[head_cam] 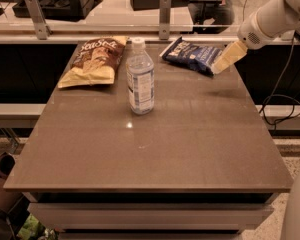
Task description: Pick blue chip bag
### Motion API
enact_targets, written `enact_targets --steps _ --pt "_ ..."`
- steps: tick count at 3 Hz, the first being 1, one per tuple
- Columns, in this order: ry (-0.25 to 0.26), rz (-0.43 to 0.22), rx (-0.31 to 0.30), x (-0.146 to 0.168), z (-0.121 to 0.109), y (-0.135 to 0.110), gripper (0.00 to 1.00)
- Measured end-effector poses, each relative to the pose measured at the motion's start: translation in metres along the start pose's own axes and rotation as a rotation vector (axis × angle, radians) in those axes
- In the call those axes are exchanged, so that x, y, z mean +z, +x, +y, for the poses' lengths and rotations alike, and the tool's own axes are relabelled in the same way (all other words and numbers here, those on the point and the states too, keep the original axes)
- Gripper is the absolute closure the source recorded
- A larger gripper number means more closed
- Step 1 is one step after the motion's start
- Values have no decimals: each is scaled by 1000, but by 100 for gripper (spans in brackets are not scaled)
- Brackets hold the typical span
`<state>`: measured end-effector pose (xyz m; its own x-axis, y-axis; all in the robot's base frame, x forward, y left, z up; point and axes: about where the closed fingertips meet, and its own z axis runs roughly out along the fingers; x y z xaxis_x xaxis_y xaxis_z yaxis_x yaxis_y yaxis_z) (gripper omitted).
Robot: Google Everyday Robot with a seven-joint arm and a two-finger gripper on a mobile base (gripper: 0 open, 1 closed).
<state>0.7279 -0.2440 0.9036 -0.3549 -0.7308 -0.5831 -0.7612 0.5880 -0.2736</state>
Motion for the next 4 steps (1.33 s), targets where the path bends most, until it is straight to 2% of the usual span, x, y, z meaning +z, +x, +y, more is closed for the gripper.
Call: enact_targets --steps 1,2,3,4 --pt "1 -47 59 22 -4 3 0" --pt "13 -128 114 41 -11 3 0" --pt "-13 -193 136 70 -14 -5 0" --pt "-60 -236 138 104 -10 -18 0"
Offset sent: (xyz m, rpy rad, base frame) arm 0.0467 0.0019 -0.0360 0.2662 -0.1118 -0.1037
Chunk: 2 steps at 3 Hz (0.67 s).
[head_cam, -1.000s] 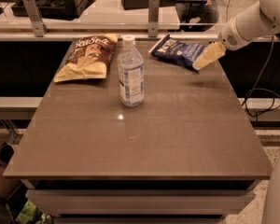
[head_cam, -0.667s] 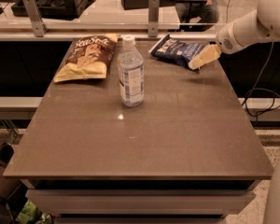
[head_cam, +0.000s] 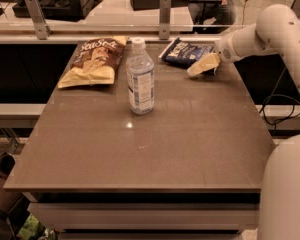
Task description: Pick blue chip bag
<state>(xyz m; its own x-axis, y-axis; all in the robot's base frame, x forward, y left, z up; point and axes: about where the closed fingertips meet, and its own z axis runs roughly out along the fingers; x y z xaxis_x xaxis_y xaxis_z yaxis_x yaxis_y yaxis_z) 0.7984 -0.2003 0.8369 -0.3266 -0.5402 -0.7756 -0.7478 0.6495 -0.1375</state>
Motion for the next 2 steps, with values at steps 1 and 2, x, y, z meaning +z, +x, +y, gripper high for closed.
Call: enact_targets --steps 1,2 --pt "-58 10 -12 33 13 -1 18" --pt "-62 11 -12 33 14 -3 41"
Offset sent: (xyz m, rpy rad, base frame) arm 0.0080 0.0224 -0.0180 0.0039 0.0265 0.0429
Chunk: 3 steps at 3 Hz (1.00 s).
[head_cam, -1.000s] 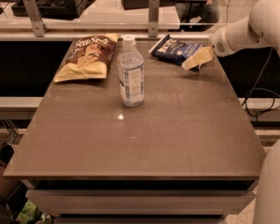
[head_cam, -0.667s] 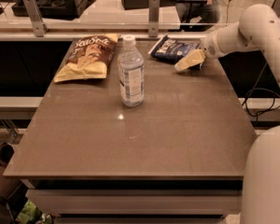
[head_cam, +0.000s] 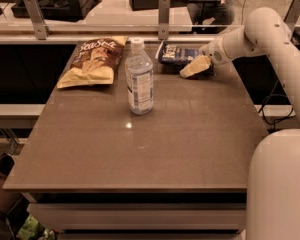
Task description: Pick blue chip bag
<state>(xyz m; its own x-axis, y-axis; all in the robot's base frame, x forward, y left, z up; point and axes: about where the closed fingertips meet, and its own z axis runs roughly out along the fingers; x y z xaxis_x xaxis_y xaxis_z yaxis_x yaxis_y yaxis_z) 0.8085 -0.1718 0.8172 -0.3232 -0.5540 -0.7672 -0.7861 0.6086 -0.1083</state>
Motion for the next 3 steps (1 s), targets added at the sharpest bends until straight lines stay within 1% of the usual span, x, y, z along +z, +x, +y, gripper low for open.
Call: enact_targets --steps 2,3 --pt "0 0 0 -5 -1 -6 87" --pt "0 0 0 -5 -1 -6 100"
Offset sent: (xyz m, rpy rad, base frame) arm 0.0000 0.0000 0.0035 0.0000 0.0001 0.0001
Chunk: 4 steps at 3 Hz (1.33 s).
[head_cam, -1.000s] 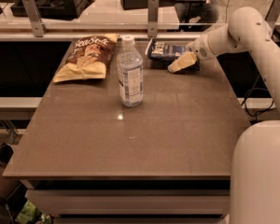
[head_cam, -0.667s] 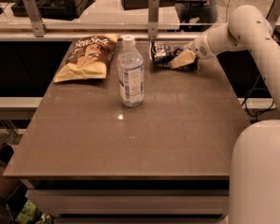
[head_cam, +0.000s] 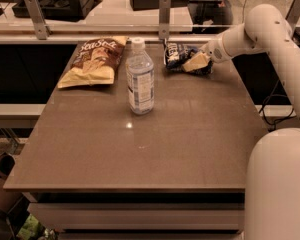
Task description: Pick blue chip bag
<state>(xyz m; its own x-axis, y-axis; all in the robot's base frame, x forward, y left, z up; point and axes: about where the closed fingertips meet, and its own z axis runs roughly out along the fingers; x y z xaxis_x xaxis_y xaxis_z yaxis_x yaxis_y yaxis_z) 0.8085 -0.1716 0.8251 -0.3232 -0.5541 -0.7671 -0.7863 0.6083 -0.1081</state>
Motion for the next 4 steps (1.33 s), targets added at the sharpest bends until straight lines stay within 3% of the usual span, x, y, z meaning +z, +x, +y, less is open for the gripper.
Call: enact_targets --steps 2,4 --pt "0 0 0 -1 0 -1 100" --pt "68 30 -92 -54 9 -69 100"
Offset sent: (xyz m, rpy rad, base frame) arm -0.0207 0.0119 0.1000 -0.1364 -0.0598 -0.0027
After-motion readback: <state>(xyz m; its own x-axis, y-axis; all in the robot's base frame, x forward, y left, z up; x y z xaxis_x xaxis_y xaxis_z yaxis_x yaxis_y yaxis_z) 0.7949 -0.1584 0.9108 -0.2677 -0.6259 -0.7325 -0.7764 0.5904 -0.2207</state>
